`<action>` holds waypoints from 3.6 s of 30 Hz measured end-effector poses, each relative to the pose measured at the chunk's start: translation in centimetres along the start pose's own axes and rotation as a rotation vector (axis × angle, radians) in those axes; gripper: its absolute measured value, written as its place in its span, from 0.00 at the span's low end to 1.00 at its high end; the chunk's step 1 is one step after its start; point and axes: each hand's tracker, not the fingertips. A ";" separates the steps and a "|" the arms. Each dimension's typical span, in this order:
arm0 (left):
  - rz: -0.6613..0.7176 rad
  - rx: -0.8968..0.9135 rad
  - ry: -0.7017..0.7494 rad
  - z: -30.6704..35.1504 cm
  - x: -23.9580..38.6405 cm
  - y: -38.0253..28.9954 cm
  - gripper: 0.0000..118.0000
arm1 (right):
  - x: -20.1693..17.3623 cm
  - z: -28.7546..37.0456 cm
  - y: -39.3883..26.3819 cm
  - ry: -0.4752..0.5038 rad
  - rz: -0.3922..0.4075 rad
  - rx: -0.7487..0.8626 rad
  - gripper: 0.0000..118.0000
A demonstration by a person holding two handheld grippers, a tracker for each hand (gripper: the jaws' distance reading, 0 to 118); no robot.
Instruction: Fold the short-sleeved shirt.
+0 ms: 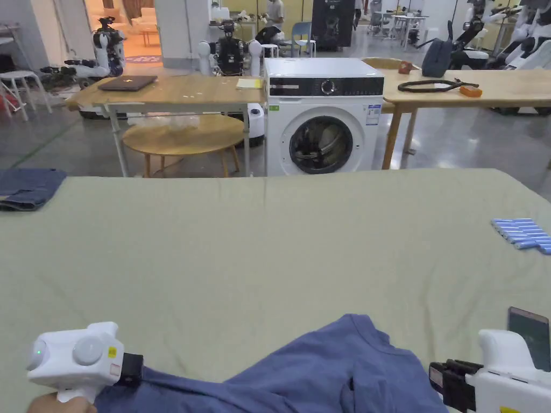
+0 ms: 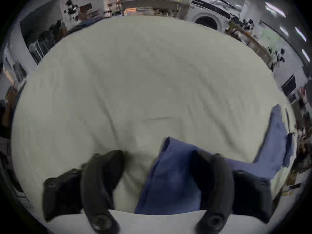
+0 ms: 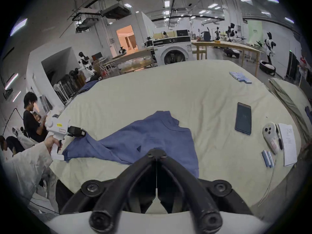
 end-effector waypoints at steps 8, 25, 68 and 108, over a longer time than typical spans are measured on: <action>-0.118 -0.009 -0.087 5.0 4.9 -2.5 0.00 | 1.8 -1.4 0.4 -0.084 -0.040 -0.013 0.27; -0.026 0.118 -0.162 10.9 0.9 -1.3 0.00 | 4.1 -8.0 -1.3 -0.163 -0.176 -0.189 0.00; 0.158 0.744 -0.049 29.8 -10.0 38.6 0.00 | -4.7 -15.0 53.6 -0.334 0.015 0.311 0.00; 0.143 0.218 -0.273 10.0 -12.8 -12.3 0.00 | 11.5 -7.6 -5.2 -0.134 -0.147 -0.242 0.00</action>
